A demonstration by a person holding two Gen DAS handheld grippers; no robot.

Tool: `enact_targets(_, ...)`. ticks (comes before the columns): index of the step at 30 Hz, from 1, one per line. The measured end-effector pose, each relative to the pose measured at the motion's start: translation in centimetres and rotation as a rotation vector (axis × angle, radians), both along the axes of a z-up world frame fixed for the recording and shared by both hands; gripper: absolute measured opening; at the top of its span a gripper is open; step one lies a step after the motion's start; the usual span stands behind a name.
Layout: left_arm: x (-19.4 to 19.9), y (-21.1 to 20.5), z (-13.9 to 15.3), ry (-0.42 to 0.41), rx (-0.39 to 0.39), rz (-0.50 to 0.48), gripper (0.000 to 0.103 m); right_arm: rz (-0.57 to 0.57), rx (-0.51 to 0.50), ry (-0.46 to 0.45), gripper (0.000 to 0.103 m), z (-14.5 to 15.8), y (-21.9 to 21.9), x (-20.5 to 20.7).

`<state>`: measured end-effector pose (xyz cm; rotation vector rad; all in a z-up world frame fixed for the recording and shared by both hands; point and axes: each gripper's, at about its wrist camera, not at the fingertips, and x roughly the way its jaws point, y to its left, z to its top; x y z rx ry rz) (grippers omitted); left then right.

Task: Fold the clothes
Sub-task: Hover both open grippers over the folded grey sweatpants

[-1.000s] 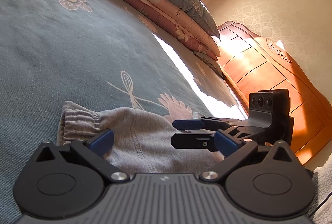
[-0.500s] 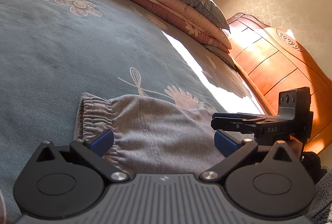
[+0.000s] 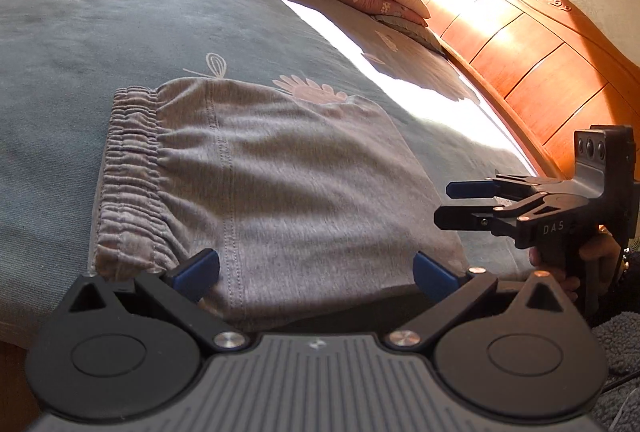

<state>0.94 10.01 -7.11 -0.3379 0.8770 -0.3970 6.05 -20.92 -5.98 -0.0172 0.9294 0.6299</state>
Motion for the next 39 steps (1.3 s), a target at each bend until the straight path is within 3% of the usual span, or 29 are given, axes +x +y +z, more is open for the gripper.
enact_targets(6, -1.0, 0.8, -0.8, 0.034, -0.031, 0.046, 0.102, -0.037, -0.039, 0.044, 0.103, -2.7, -1.0, -1.6)
enact_targets(10, -1.9, 0.8, 0.3, -0.004, -0.016, 0.059, 0.102, -0.057, -0.027, 0.066, 0.103, -3.6, -1.6, -1.9)
enact_targets(14, -1.9, 0.9, 1.9, -0.068, 0.031, 0.074, 0.102, -0.07, -0.018, 0.059, 0.103, -3.6, -1.8, -2.0)
enact_targets(17, -0.9, 1.5, 1.6, -0.063, 0.044, 0.099, 0.102, -0.061, -0.012, 0.023, 0.103, -2.6, -1.6, -2.3)
enact_targets(20, -0.3, 2.5, 0.4, -0.016, 0.006, 0.134, 0.102, -0.052, -0.035, -0.02, 0.103, -1.7, -1.2, -2.6)
enact_targets(28, -1.3, 3.3, 1.2, -0.055, -0.048, 0.138, 0.102, -0.022, -0.072, -0.057, 0.103, -1.2, -0.3, -2.7)
enact_targets(32, 0.1, 2.5, 3.0, -0.121, -0.042, 0.088, 0.102, -0.027, -0.077, -0.062, 0.103, -1.1, -0.2, -2.6)
enact_targets(36, 2.8, 1.5, 3.3, -0.12, 0.04, 0.061, 0.102, -0.035, -0.077, -0.064, 0.103, -0.8, -0.4, -2.8)
enact_targets(39, 5.4, 1.5, 2.9, -0.107, 0.059, 0.05, 0.102, -0.038, -0.08, -0.071, 0.103, -0.7, -0.4, -2.8)
